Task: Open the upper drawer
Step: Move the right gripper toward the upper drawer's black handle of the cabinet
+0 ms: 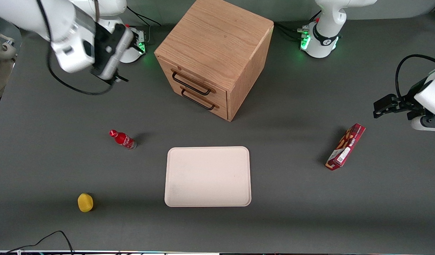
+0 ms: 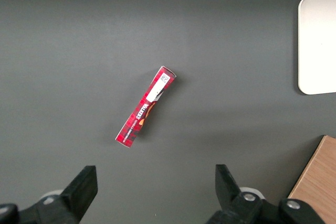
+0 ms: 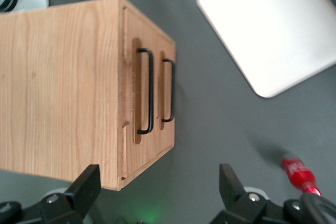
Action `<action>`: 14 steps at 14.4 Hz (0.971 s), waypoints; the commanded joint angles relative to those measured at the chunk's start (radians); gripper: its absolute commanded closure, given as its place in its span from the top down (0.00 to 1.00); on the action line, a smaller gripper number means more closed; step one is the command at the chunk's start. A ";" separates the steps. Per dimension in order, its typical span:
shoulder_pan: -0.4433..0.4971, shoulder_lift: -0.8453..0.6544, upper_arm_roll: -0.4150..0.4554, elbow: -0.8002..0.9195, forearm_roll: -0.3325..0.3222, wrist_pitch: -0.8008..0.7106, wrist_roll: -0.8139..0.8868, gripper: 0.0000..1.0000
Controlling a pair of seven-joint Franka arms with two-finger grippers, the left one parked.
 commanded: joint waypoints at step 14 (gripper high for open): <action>-0.005 0.105 0.110 -0.329 0.076 0.288 0.123 1.00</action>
